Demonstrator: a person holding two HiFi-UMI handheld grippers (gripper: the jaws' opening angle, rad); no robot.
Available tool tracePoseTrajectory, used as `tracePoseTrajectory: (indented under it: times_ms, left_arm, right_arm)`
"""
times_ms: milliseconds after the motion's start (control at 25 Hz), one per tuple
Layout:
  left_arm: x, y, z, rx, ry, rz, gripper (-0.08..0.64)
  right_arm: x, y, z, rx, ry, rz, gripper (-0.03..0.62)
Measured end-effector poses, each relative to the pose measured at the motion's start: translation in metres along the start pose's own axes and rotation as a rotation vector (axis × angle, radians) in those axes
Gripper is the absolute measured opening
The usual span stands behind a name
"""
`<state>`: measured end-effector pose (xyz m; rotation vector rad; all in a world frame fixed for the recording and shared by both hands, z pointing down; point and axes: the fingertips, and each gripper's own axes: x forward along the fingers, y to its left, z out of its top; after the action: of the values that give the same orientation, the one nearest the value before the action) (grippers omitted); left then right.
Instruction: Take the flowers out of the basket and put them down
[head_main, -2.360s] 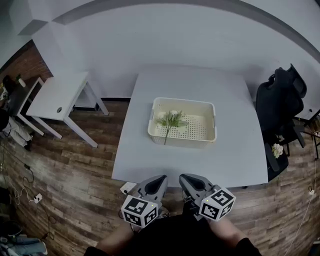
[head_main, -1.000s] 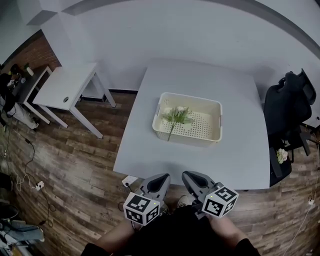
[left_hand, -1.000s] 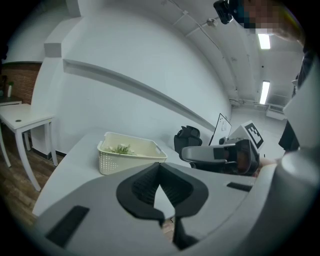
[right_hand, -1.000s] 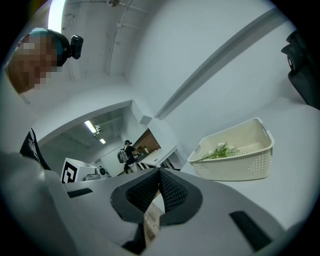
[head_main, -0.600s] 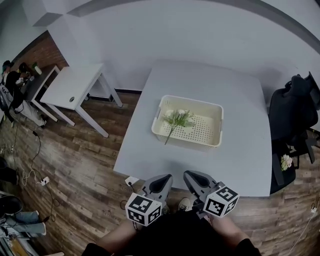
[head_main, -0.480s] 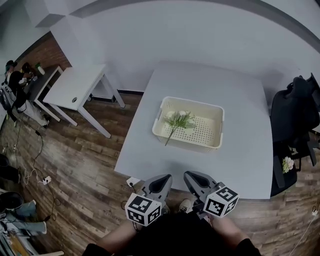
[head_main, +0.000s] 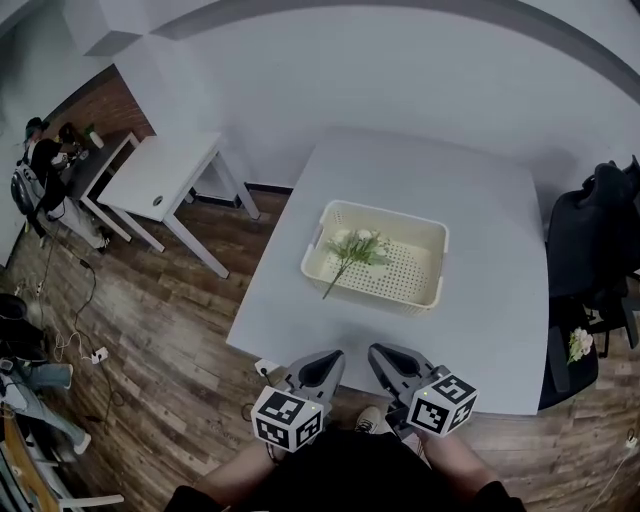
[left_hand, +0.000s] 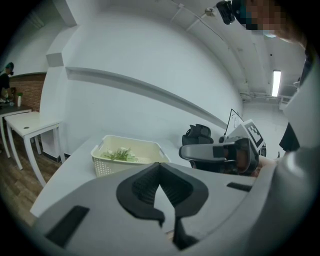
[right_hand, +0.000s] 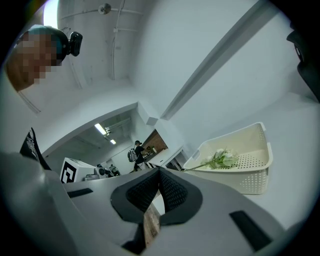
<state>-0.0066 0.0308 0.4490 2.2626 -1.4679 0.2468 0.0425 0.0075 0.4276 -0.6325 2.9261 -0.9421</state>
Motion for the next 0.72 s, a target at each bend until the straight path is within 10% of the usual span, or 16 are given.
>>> tracePoseTrajectory:
  times_ms: [720]
  left_arm:
    - [0.033, 0.039, 0.029, 0.064, 0.026, -0.112, 0.006]
  right_arm:
    - [0.046, -0.019, 0.020, 0.001, -0.039, -0.092, 0.021]
